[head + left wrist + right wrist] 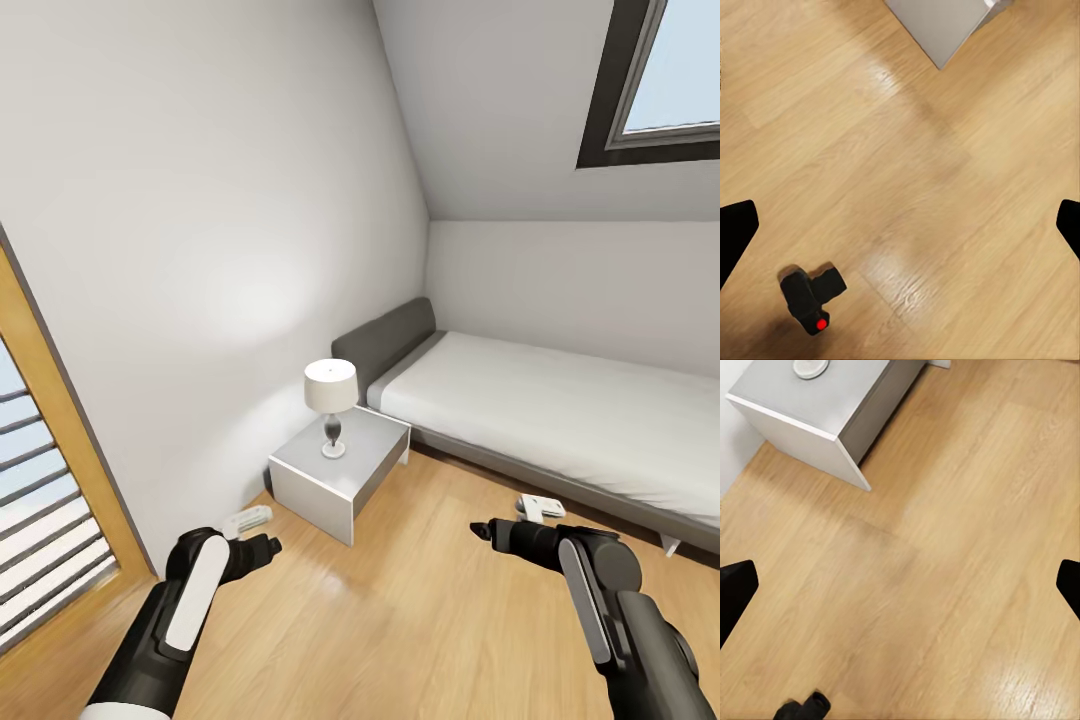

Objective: Attach the digital camera to the camera tripod in the bedroom.

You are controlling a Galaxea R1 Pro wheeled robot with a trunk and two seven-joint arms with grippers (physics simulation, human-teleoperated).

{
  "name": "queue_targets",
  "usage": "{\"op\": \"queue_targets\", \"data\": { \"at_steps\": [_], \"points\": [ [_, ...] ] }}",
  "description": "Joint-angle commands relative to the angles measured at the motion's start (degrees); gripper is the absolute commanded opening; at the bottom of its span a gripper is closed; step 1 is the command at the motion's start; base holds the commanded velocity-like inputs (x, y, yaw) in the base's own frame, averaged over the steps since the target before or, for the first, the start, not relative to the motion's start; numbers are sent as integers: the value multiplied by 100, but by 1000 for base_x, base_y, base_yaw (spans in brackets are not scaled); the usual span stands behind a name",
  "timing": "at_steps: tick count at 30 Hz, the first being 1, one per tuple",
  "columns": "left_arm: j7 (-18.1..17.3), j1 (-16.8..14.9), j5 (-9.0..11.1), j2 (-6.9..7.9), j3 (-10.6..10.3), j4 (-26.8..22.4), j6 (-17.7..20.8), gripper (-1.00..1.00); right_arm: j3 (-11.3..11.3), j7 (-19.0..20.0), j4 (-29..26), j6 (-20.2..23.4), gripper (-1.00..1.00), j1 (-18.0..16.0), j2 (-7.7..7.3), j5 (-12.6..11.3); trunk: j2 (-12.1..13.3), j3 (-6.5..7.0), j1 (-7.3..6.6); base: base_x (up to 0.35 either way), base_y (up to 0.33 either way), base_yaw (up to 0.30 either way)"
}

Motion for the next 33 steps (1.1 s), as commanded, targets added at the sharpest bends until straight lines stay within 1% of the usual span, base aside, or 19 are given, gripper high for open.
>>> {"op": "queue_targets", "data": {
  "at_steps": [1,7,21,31,33],
  "points": [
    [62,-4,61,-2,0,-3,-15,100,-4,-24,-4,27,100,-3,-1,-57,-45,-25,22,0,0,0],
    [84,-4,63,1,-5,-5,-80,100,0,-22,-5,27,100,-2,6,-72,-286,-132,154,0,0,0],
    [75,-4,80,5,20,-34,-81,100,-1,-22,-1,27,100,-1,2,-73,-847,-384,462,0,0,0],
    [58,-4,189,30,16,-64,-89,100,-4,-22,-2,27,100,-5,-2,-73,-1248,-563,681,0,0,0],
    [62,-4,186,35,18,-64,-93,100,-3,-22,0,27,100,-5,-1,-79,-1329,-599,725,0,0,0]
  ]
}}
